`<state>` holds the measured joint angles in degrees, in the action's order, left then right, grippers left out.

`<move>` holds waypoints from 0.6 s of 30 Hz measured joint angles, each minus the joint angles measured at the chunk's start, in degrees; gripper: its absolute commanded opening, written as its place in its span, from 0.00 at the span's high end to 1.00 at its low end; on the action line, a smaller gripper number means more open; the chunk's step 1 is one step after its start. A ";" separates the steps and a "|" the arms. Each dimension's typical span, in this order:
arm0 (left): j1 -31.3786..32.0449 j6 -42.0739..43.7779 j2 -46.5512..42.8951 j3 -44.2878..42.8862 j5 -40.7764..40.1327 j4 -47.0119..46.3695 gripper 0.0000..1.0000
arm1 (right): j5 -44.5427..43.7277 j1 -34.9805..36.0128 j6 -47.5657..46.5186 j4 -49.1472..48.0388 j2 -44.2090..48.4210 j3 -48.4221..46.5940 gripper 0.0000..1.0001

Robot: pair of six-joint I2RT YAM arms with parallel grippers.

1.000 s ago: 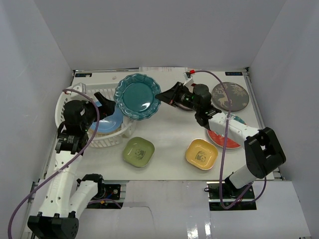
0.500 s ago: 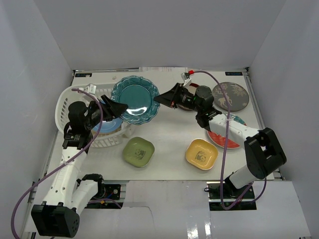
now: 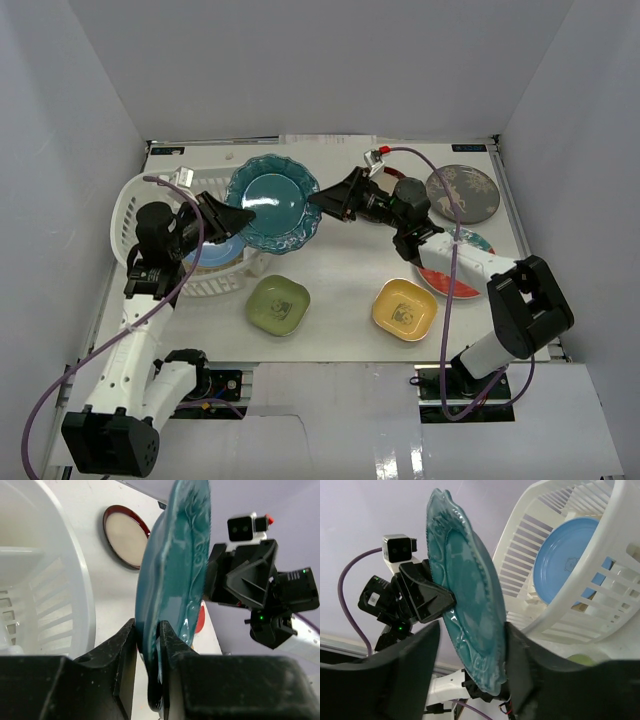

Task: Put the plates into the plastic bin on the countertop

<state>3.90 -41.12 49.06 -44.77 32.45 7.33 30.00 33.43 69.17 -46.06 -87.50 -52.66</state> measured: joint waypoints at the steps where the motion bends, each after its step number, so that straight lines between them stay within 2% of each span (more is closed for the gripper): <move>1: -0.07 -0.13 0.44 -0.66 -0.37 0.63 1.00 | -0.07 0.02 0.04 0.02 0.09 0.33 0.33; 3: -0.28 0.11 1.57 -2.78 -1.11 2.89 1.00 | -0.15 0.15 -0.44 0.11 0.63 1.44 0.25; 6: -2.08 1.25 3.54 -6.62 -5.33 7.45 1.00 | -0.50 -0.85 -1.92 1.36 3.56 3.78 0.23; 12: -9.09 4.87 7.21 -14.49 -21.29 15.04 1.00 | -1.90 -4.68 -8.13 6.19 13.16 7.63 0.25; 18: -11.08 7.78 5.03 -11.28 -33.53 19.19 1.00 | -7.13 -6.75 -17.92 16.68 20.65 9.53 0.29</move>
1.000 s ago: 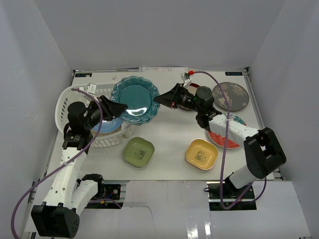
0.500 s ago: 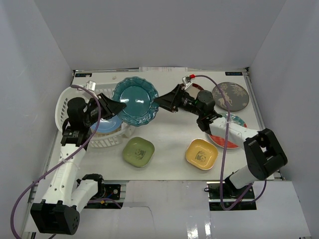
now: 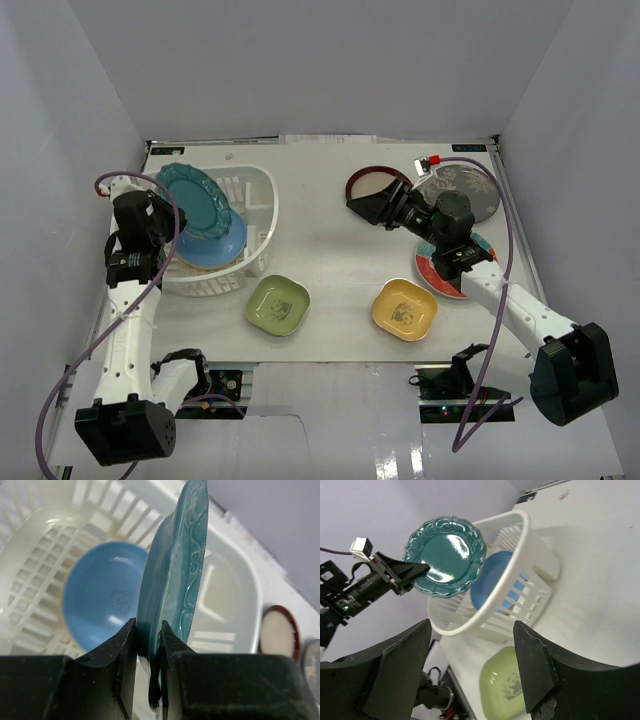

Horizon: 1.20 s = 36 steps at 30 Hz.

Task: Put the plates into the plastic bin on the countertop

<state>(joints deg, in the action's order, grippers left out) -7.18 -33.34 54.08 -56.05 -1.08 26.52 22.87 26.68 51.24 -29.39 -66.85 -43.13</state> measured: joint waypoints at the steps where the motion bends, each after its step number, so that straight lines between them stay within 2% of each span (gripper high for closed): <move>1: 0.00 0.48 -0.33 1.16 -1.25 0.57 1.00 | -0.85 -0.13 -1.60 1.55 0.66 0.09 0.30; 9: -0.13 2.84 2.27 8.17 -7.08 1.68 1.00 | -10.10 -1.60 -7.74 9.14 1.25 2.60 0.43; 12: -0.15 3.41 4.63 9.33 -7.34 1.27 0.89 | -15.08 -2.10 -7.67 10.21 -1.33 3.76 0.43; 13: -0.15 3.45 5.27 9.66 -7.43 1.03 0.72 | -16.72 -2.32 -7.43 10.38 -2.64 3.91 0.43; 15: -0.15 3.39 6.27 10.29 -7.19 0.15 0.48 | -19.74 -2.89 -6.38 10.36 -5.77 4.04 0.41; 16: -0.15 3.61 6.32 10.54 -7.37 -0.70 0.24 | -20.90 -3.23 -5.88 10.34 -7.21 4.07 0.41; 17: -0.15 3.63 6.19 10.64 -7.37 -1.79 0.10 | -22.25 -3.69 -5.07 10.25 -8.76 4.09 0.40; 18: -0.15 3.61 5.90 10.64 -7.48 -2.71 0.02 | -23.56 -4.20 -4.13 9.99 -10.21 4.15 0.39; 22: -0.33 3.48 4.09 10.71 -8.13 -5.22 0.02 | -26.97 -6.71 -0.66 9.40 -14.80 4.31 0.33; 30: -0.31 3.80 -1.53 10.29 -8.13 -6.49 0.02 | -30.25 -13.88 3.80 7.61 -24.13 3.26 0.31; 33: -0.31 3.91 -4.33 9.99 -6.64 -6.49 0.02 | -30.27 -14.47 4.22 7.80 -28.96 0.59 0.33; 36: -0.31 4.07 -5.92 8.55 -3.02 -6.40 0.02 | -30.21 -14.45 4.74 8.15 -33.48 -3.39 0.40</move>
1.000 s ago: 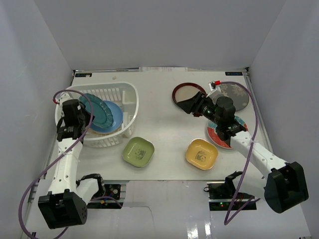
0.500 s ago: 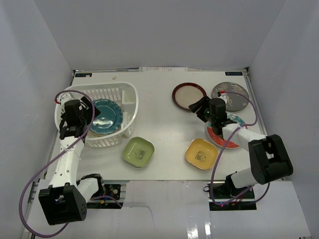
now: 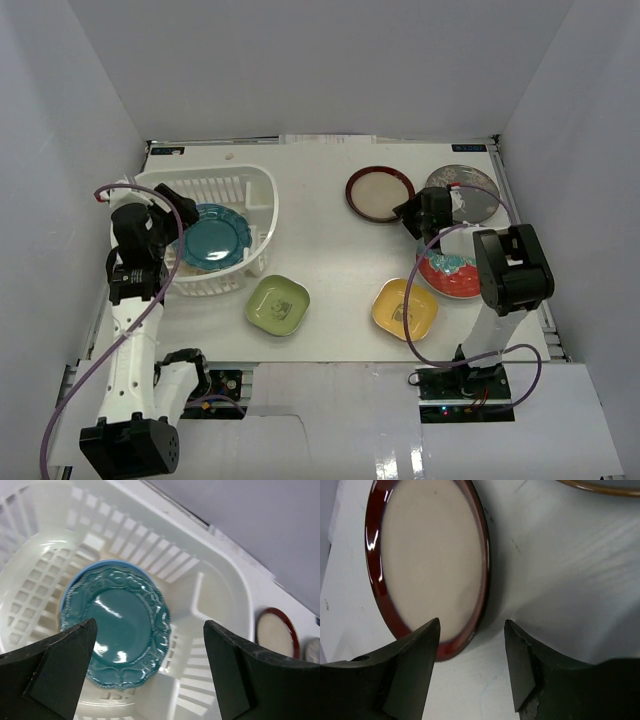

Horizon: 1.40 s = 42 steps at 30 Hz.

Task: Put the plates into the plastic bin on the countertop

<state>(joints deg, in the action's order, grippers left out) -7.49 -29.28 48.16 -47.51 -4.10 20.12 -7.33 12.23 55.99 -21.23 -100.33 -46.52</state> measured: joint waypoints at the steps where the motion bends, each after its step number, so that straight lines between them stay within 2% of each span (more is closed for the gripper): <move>1: 0.04 0.04 -0.17 -0.70 1.86 -0.02 0.02 | 0.02 0.00 0.20 0.04 -1.66 -1.75 0.42; 3: 0.39 0.22 -0.37 -2.14 5.84 0.09 0.02 | 0.26 0.00 0.59 0.13 -4.35 -4.59 0.54; 4: 0.72 0.35 -0.37 -2.89 7.82 0.46 0.02 | 0.39 0.00 0.79 0.09 -5.49 -5.77 0.65; 5: 1.03 0.39 -0.37 -3.52 9.73 0.74 0.02 | 0.46 -0.02 0.68 0.35 -6.67 -6.84 0.71; 7: 1.68 0.42 -0.37 -4.79 14.36 1.07 0.02 | 1.20 -0.15 1.57 0.55 -8.79 -8.13 0.88; 8: 1.81 0.39 -0.26 -5.46 17.68 1.18 0.02 | 1.97 -0.28 2.60 0.04 -9.68 -8.72 0.92; 13: 3.93 -0.39 3.61 -10.03 32.13 1.29 0.02 | 3.69 -0.81 3.45 -2.47 -7.72 -6.29 0.92; 17: 12.11 -1.27 8.35 -13.14 35.85 1.07 0.02 | 4.94 -0.63 1.07 0.04 -0.13 -1.79 0.92; 20: 20.44 -1.73 13.11 -15.58 36.13 0.76 0.02 | 7.21 -0.66 -1.29 1.88 7.65 0.72 0.92; 24: 27.85 -1.79 19.17 -17.38 33.38 0.39 0.07 | 12.24 -0.83 -1.97 0.61 18.49 4.48 0.92; 28: 30.32 -1.84 24.37 -18.69 30.49 -0.13 0.08 | 18.25 -0.87 -1.55 -1.40 27.02 7.56 0.92; 34: 30.86 -3.82 30.23 -18.99 30.05 -5.62 0.10 | 27.30 -0.85 0.02 -2.23 31.80 9.97 0.92; 37: 31.47 -4.94 32.26 -18.99 30.84 -8.31 0.25 | 30.88 -0.85 0.63 -1.84 32.63 9.99 0.92; 38: 31.76 -4.96 32.81 -18.99 30.91 -8.96 0.38 | 31.85 -0.85 0.81 -1.73 33.00 9.99 0.92; 41: 32.39 -5.38 34.18 -18.99 31.10 -10.23 0.46 | 33.75 -0.85 1.03 -1.66 34.45 9.99 0.92; 42: 32.48 -5.38 34.36 -18.99 31.15 -10.36 0.62 | 34.14 -0.85 1.03 -1.64 34.91 9.99 0.92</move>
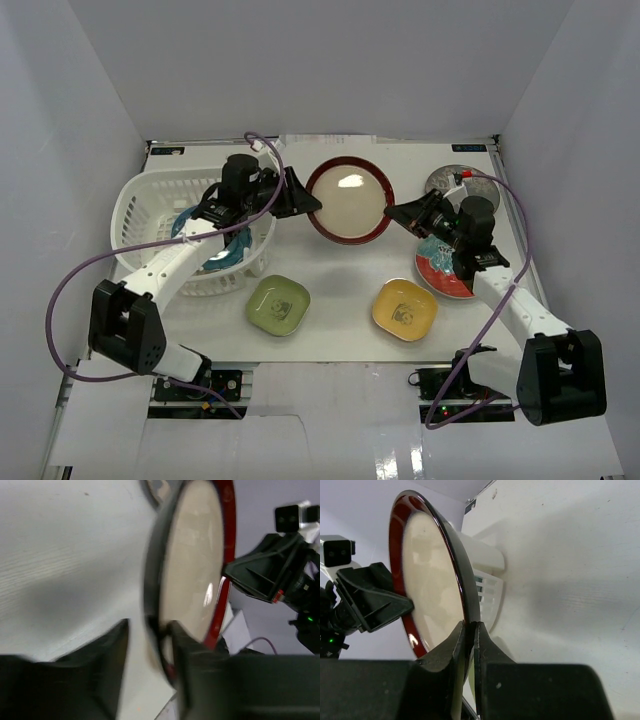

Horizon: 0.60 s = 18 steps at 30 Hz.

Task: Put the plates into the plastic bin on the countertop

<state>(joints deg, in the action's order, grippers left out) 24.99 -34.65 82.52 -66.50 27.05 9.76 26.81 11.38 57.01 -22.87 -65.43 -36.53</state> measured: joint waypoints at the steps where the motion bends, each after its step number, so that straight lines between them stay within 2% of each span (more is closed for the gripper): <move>1: 0.04 -0.44 0.07 0.00 0.13 -0.20 0.74 | 0.37 0.00 -0.02 0.00 0.22 0.02 0.92; 2: 0.20 -0.52 0.09 -0.02 0.39 -0.63 0.84 | 0.59 0.04 -0.11 0.00 0.24 0.00 0.92; 3: 0.28 -1.01 0.04 -0.04 0.26 -0.90 1.00 | 0.63 0.07 -0.42 0.33 0.24 0.11 0.92; 5: 0.37 -1.44 -0.02 -0.11 -0.63 -1.18 1.00 | 1.03 0.15 -0.79 0.15 0.37 0.59 0.87; 6: 0.37 -1.57 -0.13 -0.11 -1.05 -0.76 1.00 | 1.11 0.33 -0.90 0.22 0.48 0.70 0.72; 8: 0.37 -1.53 -0.50 -0.11 -1.57 0.07 1.00 | 1.49 0.37 -0.11 0.48 0.79 0.74 0.54; 9: 0.57 -1.53 -0.81 -0.11 -2.43 0.63 1.00 | 1.77 0.37 -0.04 0.70 1.42 0.74 0.40; 14: -1.14 0.76 -4.63 -0.09 -8.90 7.58 1.00 | 3.48 0.52 -1.16 1.53 5.22 0.57 0.15; 16: -6.69 0.79 -7.72 0.15 -9.88 11.28 1.00 | 3.74 0.55 -2.40 2.27 6.80 0.42 0.11; 18: -13.31 0.74 -10.82 0.39 -10.05 13.11 1.00 | 3.80 0.63 -3.80 3.21 7.91 0.31 0.11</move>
<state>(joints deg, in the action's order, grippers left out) 11.68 -33.91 71.70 -66.11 16.99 22.87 30.61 12.01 53.21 -19.66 -57.52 -36.23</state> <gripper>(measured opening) 0.160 0.887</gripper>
